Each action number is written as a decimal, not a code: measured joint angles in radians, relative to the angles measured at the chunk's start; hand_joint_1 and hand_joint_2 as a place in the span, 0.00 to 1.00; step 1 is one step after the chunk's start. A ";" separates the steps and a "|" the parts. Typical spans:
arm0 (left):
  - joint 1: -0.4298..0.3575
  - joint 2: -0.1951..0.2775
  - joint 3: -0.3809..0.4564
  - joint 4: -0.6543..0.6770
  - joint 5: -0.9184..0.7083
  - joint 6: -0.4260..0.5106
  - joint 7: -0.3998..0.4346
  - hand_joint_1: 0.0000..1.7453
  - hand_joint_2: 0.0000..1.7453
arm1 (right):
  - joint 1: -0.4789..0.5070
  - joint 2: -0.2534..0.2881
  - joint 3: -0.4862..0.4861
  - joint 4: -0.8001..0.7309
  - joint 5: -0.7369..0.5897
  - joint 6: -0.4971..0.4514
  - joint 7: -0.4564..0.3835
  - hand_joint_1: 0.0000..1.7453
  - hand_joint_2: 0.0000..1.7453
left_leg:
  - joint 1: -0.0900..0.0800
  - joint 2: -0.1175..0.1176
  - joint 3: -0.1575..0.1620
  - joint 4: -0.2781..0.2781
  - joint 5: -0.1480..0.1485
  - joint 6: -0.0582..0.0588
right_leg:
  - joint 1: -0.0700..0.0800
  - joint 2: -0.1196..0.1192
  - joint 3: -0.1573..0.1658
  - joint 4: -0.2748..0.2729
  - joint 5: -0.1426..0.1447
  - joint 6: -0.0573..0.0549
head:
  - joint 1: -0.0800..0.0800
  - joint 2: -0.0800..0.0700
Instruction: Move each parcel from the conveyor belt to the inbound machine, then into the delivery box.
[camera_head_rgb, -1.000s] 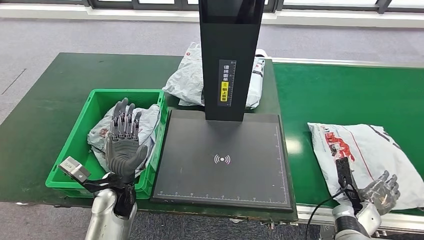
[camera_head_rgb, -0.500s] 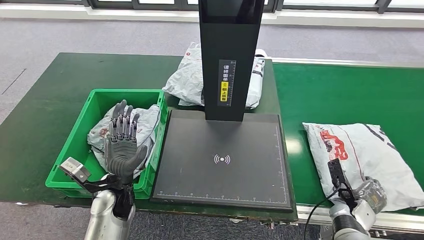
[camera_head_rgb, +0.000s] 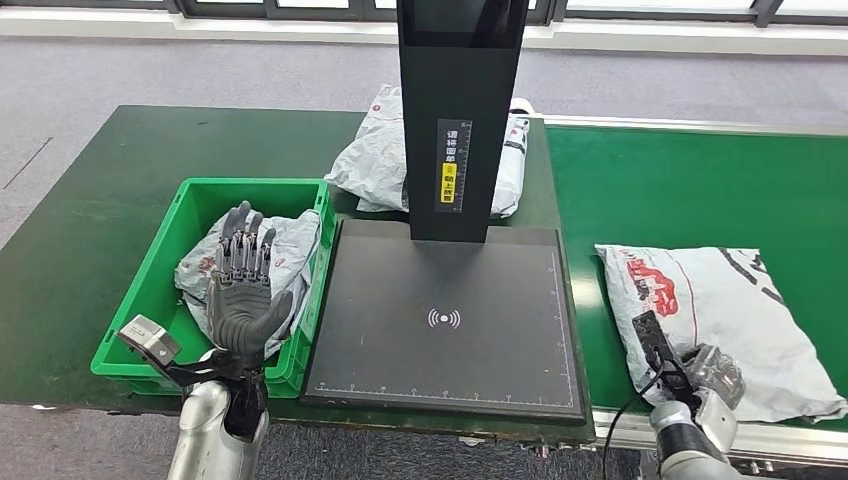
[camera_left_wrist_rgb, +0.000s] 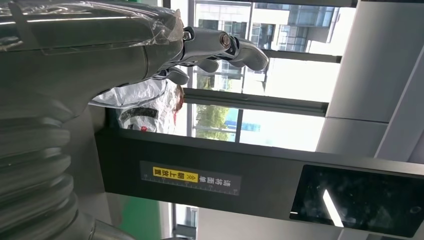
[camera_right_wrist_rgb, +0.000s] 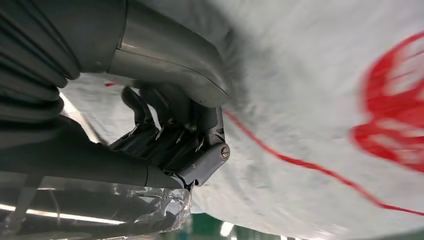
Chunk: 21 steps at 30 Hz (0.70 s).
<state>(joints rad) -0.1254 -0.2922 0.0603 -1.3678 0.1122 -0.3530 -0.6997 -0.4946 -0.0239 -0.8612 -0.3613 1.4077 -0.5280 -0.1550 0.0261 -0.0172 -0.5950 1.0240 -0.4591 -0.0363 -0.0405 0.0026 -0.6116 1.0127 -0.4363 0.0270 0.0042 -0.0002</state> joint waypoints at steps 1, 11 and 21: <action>0.000 0.000 0.000 0.001 -0.001 0.002 0.000 0.00 1.00 | -0.001 0.011 0.008 -0.004 -0.009 -0.006 -0.050 1.00 1.00 | 0.000 0.000 0.000 0.000 0.000 0.000 | 0.000 0.000 0.000 0.000 0.000 0.000 | 0.000 0.000; 0.000 0.000 0.000 0.012 -0.016 0.010 0.000 0.00 1.00 | 0.024 0.191 0.158 -0.201 -0.136 -0.080 -0.342 1.00 1.00 | 0.001 0.000 0.001 0.000 0.001 -0.001 | 0.000 0.000 -0.001 0.000 0.000 0.000 | 0.000 0.000; 0.000 0.000 0.000 0.013 -0.017 0.011 0.000 0.00 1.00 | 0.039 0.239 0.197 -0.280 -0.139 -0.080 -0.343 1.00 1.00 | 0.000 0.000 0.001 0.000 0.000 -0.001 | 0.000 0.000 -0.001 0.000 0.000 0.000 | 0.000 0.000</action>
<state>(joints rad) -0.1257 -0.2921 0.0607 -1.3546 0.0954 -0.3422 -0.6997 -0.4558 0.2149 -0.6645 -0.6416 1.2686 -0.6085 -0.4979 0.0265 -0.0171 -0.5943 1.0242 -0.4587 -0.0369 -0.0402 0.0031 -0.6122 1.0128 -0.4364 0.0269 0.0042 -0.0001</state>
